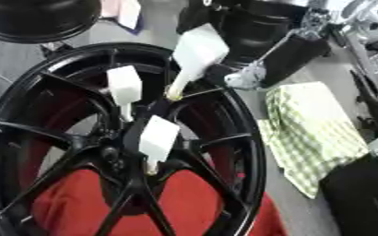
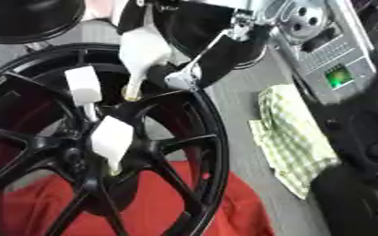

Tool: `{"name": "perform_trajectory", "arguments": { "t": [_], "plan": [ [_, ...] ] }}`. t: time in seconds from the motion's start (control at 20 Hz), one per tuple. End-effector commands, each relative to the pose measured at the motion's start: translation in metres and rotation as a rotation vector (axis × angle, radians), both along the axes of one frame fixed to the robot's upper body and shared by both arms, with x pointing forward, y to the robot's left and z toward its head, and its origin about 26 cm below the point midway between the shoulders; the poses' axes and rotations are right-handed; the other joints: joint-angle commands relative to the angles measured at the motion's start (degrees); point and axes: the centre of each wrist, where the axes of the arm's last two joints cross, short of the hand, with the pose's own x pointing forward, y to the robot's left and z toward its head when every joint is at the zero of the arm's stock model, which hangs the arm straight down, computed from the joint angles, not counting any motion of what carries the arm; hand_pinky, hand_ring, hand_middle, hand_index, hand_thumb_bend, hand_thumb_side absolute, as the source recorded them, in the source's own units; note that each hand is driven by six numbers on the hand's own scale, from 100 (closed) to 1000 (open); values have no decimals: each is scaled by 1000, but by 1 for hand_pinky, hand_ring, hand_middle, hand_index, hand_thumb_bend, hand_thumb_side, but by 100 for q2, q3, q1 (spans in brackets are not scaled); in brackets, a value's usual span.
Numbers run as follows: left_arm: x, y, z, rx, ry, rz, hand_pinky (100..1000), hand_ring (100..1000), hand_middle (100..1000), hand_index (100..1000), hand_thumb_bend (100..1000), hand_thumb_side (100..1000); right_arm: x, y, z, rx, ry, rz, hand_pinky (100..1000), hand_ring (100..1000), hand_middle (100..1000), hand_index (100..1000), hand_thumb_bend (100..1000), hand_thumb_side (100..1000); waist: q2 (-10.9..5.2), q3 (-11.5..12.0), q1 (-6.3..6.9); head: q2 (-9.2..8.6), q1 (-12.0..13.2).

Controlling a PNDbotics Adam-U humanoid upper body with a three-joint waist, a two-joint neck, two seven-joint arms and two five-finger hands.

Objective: Pull the pin out of the wheel hub.

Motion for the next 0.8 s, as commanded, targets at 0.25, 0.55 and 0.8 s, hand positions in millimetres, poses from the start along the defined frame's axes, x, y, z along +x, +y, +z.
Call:
{"name": "perform_trajectory", "arguments": {
  "t": [0.25, 0.55, 0.8],
  "plan": [
    [-5, 7, 7, 22, -27, 41, 755, 525, 565, 665, 100, 797, -5, -79, 28, 164, -3, -270, 660, 521, 265, 457, 100, 100, -165, -144, 94, -55, 207],
    [-6, 9, 7, 16, -35, 61, 756, 524, 565, 665, 100, 795, -18, -145, 34, 278, 0, -492, 662, 523, 265, 458, 100, 100, -114, -286, 187, -65, 387],
    [-7, 13, 8, 7, -51, 89, 756, 524, 565, 665, 100, 795, -25, -197, 24, 415, 10, -633, 677, 535, 278, 471, 100, 100, -28, -448, 265, -136, 582]
  ]
}}
